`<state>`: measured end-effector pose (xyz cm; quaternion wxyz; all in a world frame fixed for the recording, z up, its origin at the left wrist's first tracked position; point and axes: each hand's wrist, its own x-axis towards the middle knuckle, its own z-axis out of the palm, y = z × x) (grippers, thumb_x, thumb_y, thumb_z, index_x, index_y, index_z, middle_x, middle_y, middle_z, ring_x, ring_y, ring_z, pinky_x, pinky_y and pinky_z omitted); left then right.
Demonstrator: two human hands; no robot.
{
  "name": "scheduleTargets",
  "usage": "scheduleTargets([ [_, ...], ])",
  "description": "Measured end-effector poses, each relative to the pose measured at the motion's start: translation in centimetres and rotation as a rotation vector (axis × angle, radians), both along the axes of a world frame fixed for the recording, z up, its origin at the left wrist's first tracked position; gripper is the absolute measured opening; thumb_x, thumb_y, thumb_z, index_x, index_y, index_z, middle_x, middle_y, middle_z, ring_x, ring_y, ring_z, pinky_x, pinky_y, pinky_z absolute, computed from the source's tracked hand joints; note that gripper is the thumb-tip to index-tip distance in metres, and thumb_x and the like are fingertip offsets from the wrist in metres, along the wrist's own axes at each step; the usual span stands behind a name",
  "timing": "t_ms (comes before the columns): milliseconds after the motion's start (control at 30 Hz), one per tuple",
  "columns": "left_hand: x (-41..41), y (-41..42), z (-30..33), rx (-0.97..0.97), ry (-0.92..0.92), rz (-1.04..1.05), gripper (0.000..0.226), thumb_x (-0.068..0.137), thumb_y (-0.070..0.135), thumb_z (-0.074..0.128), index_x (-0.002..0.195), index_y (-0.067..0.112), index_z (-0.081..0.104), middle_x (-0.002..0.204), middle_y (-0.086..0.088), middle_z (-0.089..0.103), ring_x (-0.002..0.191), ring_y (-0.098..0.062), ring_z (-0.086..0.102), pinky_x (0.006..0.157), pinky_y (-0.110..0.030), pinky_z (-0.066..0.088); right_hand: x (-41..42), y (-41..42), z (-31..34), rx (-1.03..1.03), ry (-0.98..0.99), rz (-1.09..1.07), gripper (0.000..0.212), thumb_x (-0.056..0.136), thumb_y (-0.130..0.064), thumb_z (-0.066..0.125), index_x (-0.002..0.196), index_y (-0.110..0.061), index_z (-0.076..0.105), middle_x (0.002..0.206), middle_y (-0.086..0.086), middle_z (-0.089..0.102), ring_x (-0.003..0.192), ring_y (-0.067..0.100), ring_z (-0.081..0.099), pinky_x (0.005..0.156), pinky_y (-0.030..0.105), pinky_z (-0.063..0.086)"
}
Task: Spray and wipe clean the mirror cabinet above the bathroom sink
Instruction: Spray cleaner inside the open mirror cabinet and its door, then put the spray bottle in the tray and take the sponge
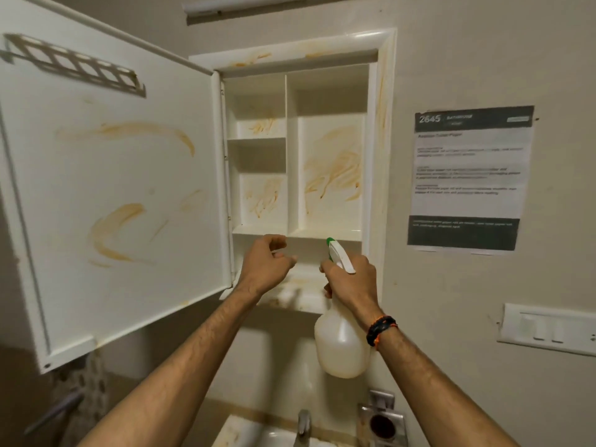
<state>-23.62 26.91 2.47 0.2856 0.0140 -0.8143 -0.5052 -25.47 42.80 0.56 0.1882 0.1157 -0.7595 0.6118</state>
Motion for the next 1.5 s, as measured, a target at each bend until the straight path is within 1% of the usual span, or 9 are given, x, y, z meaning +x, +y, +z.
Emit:
scheduleTargets([
  [67, 0.9, -0.6, -0.9, -0.008, -0.02, 0.046, 0.048, 0.086, 0.016, 0.071, 0.131, 0.013, 0.056, 0.127, 0.003, 0.061, 0.111, -0.012, 0.06, 0.068, -0.013, 0.045, 0.2, -0.8, -1.0, 0.002, -0.001, 0.018, 0.02, 0.08, -0.018, 0.062, 0.069, 0.0, 0.064, 0.053, 0.007, 0.06, 0.037, 0.007, 0.056, 0.035, 0.011, 0.037],
  [200, 3.1, -2.4, -3.1, 0.0, -0.085, 0.142, 0.048, 0.085, 0.016, 0.072, 0.13, 0.014, 0.057, 0.124, 0.003, 0.063, 0.111, -0.014, 0.062, 0.093, -0.028, 0.051, 0.6, -3.1, -2.8, 0.023, -0.007, 0.075, 0.021, 0.082, -0.021, 0.061, 0.075, -0.003, 0.067, 0.06, 0.014, 0.066, 0.042, 0.011, 0.061, 0.04, 0.017, 0.045],
  [467, 8.6, -8.4, -8.8, 0.073, -0.171, 0.304, 0.047, 0.081, 0.019, 0.077, 0.124, 0.016, 0.06, 0.12, 0.005, 0.064, 0.104, -0.01, 0.064, 0.102, -0.031, 0.049, 4.0, -10.1, -6.5, 0.091, 0.013, 0.228, 0.02, 0.085, -0.025, 0.063, 0.07, -0.011, 0.066, 0.06, 0.009, 0.066, 0.047, 0.011, 0.062, 0.04, 0.013, 0.042],
  [600, 12.6, -12.3, -12.0, 0.133, -0.21, 0.373, 0.051, 0.084, 0.019, 0.075, 0.131, 0.016, 0.057, 0.127, 0.004, 0.061, 0.109, -0.01, 0.061, 0.101, -0.029, 0.047, 7.1, -15.0, -9.1, 0.13, -0.012, 0.336, 0.01, 0.085, -0.023, 0.066, 0.077, -0.018, 0.07, 0.063, 0.005, 0.068, 0.06, 0.024, 0.067, 0.055, 0.029, 0.054],
  [767, 19.9, -20.4, -16.9, 0.209, -0.296, 0.444, 0.049, 0.085, 0.016, 0.073, 0.131, 0.013, 0.056, 0.124, 0.003, 0.062, 0.108, -0.009, 0.059, 0.084, -0.013, 0.044, 12.2, -23.8, -14.2, 0.206, -0.059, 0.455, 0.008, 0.085, -0.021, 0.065, 0.078, -0.02, 0.069, 0.063, 0.002, 0.067, 0.059, 0.015, 0.064, 0.051, 0.021, 0.049],
  [867, 24.9, -26.2, -20.5, 0.27, -0.361, 0.501, 0.045, 0.083, 0.016, 0.075, 0.125, 0.015, 0.06, 0.116, 0.003, 0.066, 0.1, -0.008, 0.062, 0.094, -0.02, 0.048, 15.7, -29.4, -17.4, 0.248, -0.112, 0.51, 0.008, 0.086, -0.023, 0.065, 0.08, -0.019, 0.068, 0.066, 0.004, 0.068, 0.065, 0.022, 0.064, 0.059, 0.031, 0.051],
  [1167, 39.4, -43.1, -31.0, 0.442, -0.538, 0.642, 0.045, 0.083, 0.015, 0.076, 0.124, 0.014, 0.057, 0.118, 0.003, 0.064, 0.108, -0.013, 0.06, 0.1, -0.031, 0.049, 26.7, -46.0, -25.7, 0.404, -0.094, 0.717, 0.013, 0.079, -0.022, 0.069, 0.078, -0.035, 0.067, 0.069, -0.013, 0.066, 0.067, -0.008, 0.059, 0.053, 0.006, 0.041],
  [1300, 43.2, -47.9, -34.0, 0.43, -0.577, 0.712, 0.047, 0.083, 0.012, 0.076, 0.126, 0.008, 0.057, 0.121, -0.002, 0.061, 0.11, -0.015, 0.059, 0.088, -0.017, 0.05, 29.2, -52.4, -29.0, 0.518, -0.005, 0.794, 0.007, 0.082, -0.024, 0.069, 0.082, -0.018, 0.066, 0.073, -0.002, 0.064, 0.066, 0.011, 0.06, 0.056, 0.026, 0.047],
  [1500, 46.0, -54.6, -37.9, 0.447, -0.67, 0.818, 0.05, 0.087, 0.023, 0.074, 0.132, 0.013, 0.054, 0.132, -0.005, 0.059, 0.122, -0.025, 0.055, 0.103, -0.043, 0.047, 31.6, -61.4, -34.2, 0.458, 0.01, 0.896, 0.02, 0.085, -0.053, 0.064, 0.086, -0.033, 0.059, 0.066, -0.013, 0.057, 0.061, 0.004, 0.057, 0.051, 0.023, 0.044],
])
